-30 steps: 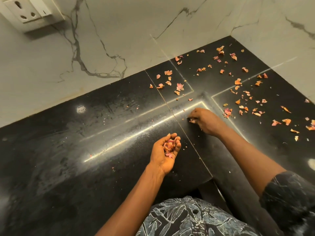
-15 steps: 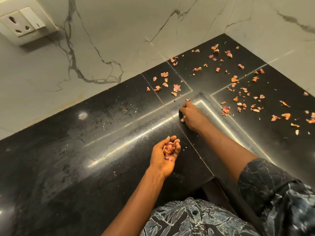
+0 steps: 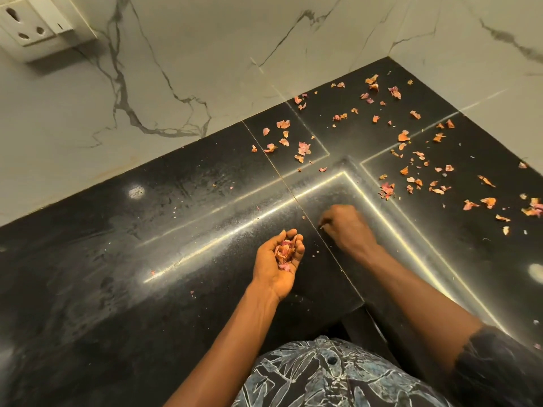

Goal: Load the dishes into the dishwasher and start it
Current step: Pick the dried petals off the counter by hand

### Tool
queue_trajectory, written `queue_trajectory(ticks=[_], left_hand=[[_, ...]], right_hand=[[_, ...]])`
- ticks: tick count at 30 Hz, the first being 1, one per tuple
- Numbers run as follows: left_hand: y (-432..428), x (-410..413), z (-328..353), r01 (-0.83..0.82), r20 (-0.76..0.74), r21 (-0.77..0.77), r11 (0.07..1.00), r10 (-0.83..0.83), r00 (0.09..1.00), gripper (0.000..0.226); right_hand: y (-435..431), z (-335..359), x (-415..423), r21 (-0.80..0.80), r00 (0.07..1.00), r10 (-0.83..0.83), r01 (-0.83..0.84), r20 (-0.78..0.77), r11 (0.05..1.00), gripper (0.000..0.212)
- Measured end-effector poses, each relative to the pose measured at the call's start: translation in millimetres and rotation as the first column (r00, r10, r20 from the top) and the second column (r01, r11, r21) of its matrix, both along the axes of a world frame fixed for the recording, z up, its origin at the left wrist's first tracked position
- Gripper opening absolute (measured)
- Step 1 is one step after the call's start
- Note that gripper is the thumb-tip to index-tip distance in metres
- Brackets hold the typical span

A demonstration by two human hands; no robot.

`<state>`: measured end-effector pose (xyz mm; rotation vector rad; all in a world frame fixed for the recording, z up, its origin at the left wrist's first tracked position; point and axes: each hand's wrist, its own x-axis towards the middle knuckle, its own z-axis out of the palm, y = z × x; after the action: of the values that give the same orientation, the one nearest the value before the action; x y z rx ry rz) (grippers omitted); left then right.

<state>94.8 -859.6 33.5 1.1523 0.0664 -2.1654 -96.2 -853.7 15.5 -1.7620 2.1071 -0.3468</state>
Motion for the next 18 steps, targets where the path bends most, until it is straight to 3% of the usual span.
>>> queue_trajectory(ticks=[2, 4, 6, 9, 12, 15, 16, 17, 18], left_hand=[[1, 1, -3, -0.005, 0.013, 0.0, 1.0, 0.005, 1.0, 0.022], [1, 1, -7, -0.005, 0.023, 0.009, 1.0, 0.005, 1.0, 0.022], [1, -1, -10, -0.007, 0.024, 0.02, 1.0, 0.007, 1.0, 0.022], [1, -10, -14, 0.019, -0.002, 0.029, 0.999, -0.019, 1.0, 0.021], [3, -14, -19, 0.092, -0.057, 0.042, 0.995, -0.089, 0.994, 0.022], [5, -12, -19, 0.131, -0.081, 0.055, 0.99, -0.126, 0.989, 0.022], [4, -12, -18, 0.109, -0.09, 0.055, 0.992, -0.104, 0.99, 0.021], [4, -12, -15, 0.077, -0.082, 0.053, 0.996, -0.072, 0.994, 0.021], [4, -11, -14, 0.041, -0.063, 0.05, 0.998, -0.038, 0.997, 0.022]], right_hand=[[8, 9, -16, 0.041, 0.96, -0.206, 0.202, 0.191, 0.979, 0.013], [17, 26, -12, 0.05, 0.899, -0.301, 0.302, 0.317, 0.952, 0.012], [29, 47, 10, 0.036, 0.883, -0.24, 0.247, 0.403, 0.968, 0.011], [43, 72, 51, -0.041, 0.923, -0.042, 0.063, 0.381, 0.997, 0.015], [47, 65, 80, -0.058, 0.957, 0.171, -0.161, 0.233, 0.985, 0.021], [51, 70, 103, 0.092, 0.983, 0.178, -0.18, 0.035, 0.979, 0.035], [49, 75, 100, 0.106, 0.987, 0.134, -0.143, 0.089, 0.984, 0.034], [47, 78, 87, -0.049, 0.972, 0.137, -0.13, 0.191, 0.99, 0.03], [43, 80, 74, -0.084, 0.943, 0.093, -0.069, 0.32, 0.994, 0.025]])
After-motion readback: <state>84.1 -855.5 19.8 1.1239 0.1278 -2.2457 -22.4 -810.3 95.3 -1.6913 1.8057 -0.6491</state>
